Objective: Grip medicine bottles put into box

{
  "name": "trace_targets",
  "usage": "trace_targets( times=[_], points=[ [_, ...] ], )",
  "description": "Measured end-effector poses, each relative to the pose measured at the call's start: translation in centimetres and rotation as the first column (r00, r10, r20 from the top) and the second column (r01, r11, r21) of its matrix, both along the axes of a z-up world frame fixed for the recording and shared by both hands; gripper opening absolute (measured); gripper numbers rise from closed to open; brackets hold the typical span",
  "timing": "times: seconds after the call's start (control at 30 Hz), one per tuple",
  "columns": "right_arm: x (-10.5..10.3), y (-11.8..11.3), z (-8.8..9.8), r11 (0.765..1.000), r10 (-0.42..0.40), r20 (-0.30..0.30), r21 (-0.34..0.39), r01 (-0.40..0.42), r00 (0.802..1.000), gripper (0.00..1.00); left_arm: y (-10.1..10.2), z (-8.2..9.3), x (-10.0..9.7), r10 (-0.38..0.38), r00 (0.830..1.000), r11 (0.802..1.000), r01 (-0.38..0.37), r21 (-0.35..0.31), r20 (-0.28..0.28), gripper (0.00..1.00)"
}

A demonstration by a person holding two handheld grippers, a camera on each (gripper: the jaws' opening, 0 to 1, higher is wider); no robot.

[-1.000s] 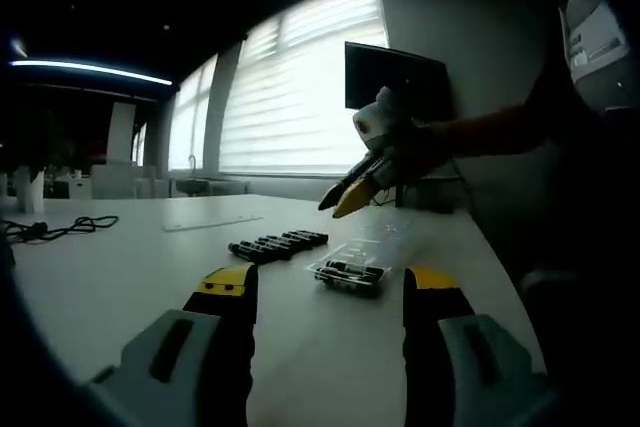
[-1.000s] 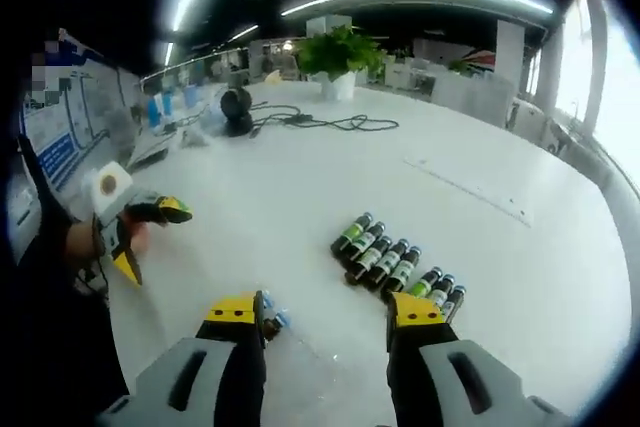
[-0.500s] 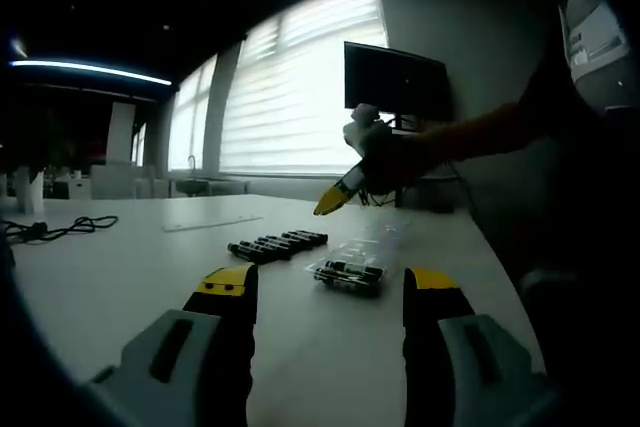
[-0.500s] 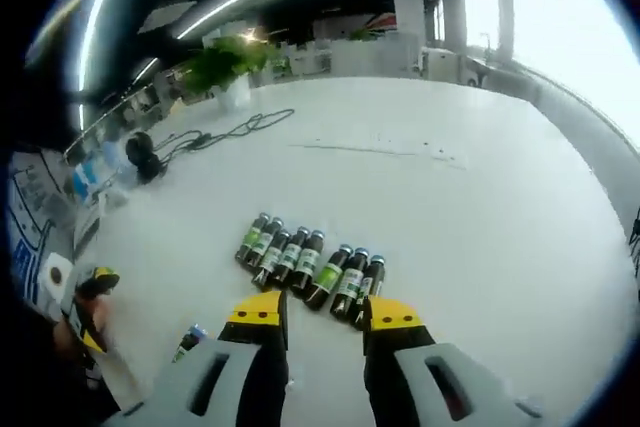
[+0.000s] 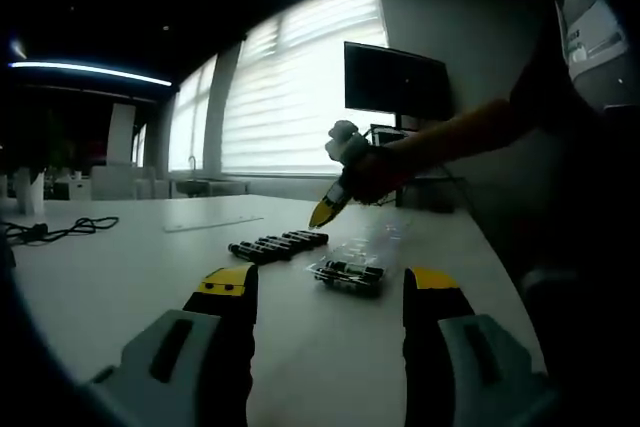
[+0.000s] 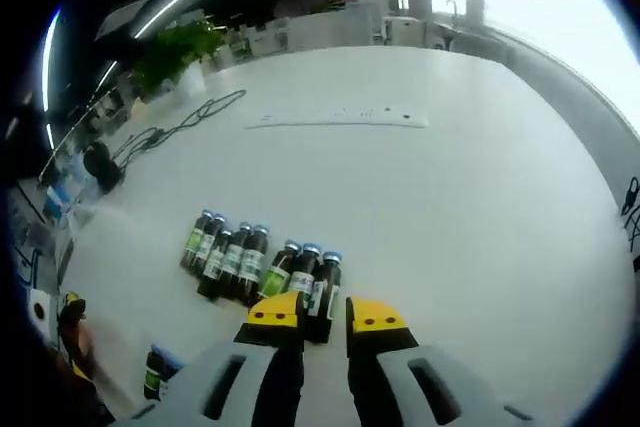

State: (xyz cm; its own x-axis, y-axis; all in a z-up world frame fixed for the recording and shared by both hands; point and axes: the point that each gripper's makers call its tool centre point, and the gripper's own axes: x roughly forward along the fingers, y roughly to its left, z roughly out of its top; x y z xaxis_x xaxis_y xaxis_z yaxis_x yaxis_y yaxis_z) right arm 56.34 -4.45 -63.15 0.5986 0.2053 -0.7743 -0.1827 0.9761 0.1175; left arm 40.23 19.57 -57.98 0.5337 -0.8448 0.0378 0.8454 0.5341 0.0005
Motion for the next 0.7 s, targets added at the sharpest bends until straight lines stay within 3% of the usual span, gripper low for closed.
trace_targets(
  times=[0.7],
  points=[
    [0.5, -0.8, -2.0, 1.0, -0.011, -0.062, -0.028, 0.009, 0.998, 0.07, 0.0, 0.0, 0.0, -0.002, 1.0, 1.0, 0.002, -0.008, -0.006, 0.51]
  ],
)
